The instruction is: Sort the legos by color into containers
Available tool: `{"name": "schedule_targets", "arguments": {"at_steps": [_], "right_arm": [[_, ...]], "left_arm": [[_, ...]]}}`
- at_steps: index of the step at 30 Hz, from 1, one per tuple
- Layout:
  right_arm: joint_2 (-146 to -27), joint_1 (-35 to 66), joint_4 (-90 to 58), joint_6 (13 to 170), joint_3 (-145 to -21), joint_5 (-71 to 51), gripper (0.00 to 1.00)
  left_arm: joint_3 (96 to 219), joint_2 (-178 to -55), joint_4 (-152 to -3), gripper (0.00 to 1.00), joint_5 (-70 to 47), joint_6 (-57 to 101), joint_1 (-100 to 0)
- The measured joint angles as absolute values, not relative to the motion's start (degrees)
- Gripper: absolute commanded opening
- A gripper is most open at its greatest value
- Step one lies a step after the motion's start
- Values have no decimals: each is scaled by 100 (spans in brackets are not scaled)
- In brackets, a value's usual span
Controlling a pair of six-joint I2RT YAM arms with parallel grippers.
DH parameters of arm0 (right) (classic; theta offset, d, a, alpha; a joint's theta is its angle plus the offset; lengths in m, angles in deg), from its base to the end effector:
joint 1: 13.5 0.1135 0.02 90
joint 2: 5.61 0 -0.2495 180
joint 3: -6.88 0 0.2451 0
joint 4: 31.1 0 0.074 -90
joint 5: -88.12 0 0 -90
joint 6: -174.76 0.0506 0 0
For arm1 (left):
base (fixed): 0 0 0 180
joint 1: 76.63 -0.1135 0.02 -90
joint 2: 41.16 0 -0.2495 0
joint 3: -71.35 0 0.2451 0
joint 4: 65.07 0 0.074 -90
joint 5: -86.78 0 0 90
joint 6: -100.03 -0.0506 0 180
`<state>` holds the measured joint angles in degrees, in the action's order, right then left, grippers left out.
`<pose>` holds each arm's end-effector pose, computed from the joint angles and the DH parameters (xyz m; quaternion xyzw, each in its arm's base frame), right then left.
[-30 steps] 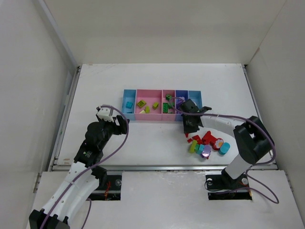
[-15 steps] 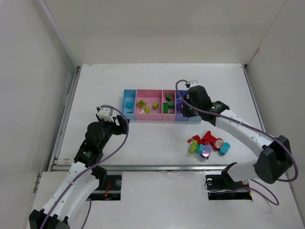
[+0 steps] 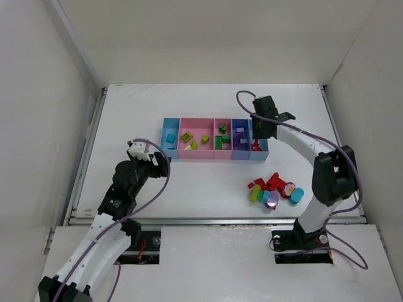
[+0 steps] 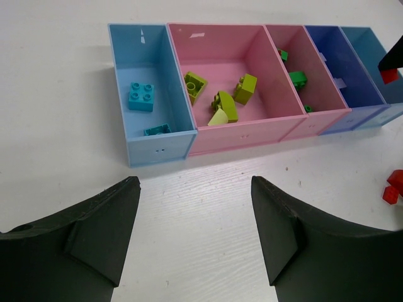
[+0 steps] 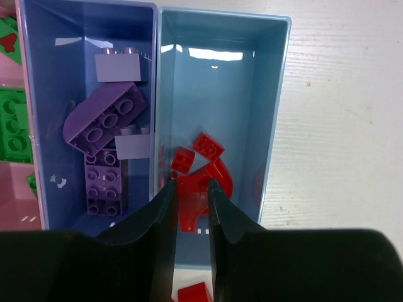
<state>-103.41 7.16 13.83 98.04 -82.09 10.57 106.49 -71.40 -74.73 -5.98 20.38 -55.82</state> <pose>0.3491 0.1200 0.2235 -0.0272 0.9450 -0.0083 0.3258 0.1606 -0.0637 0.2498 0.0833 0.7311 -0.1989 0.6473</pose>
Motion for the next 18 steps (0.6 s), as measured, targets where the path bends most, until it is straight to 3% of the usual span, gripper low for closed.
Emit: {"name": "schedule_targets", "arguments": {"at_steps": [1, 4, 8, 12, 18], "right_arm": [[-10374, 714, 1409, 9799, -8235, 1057, 30], [-10391, 710, 1446, 9747, -8305, 1059, 53], [-10389, 708, 1468, 9657, -8421, 978, 72], [-10308, 727, 1562, 9574, -8432, 934, 85], [-9703, 974, 1857, 9543, -8321, 1046, 85]], "left_arm": [[10649, -7140, -7473, 68, -598, 2040, -5582], [10649, -7140, -7473, 68, -598, 2040, -5582], [10649, -7140, -7473, 68, -598, 2040, -5582], [10649, -7140, -7473, 68, -598, 2038, -5582], [10649, -7140, -7473, 68, -598, 2040, -5582]]}}
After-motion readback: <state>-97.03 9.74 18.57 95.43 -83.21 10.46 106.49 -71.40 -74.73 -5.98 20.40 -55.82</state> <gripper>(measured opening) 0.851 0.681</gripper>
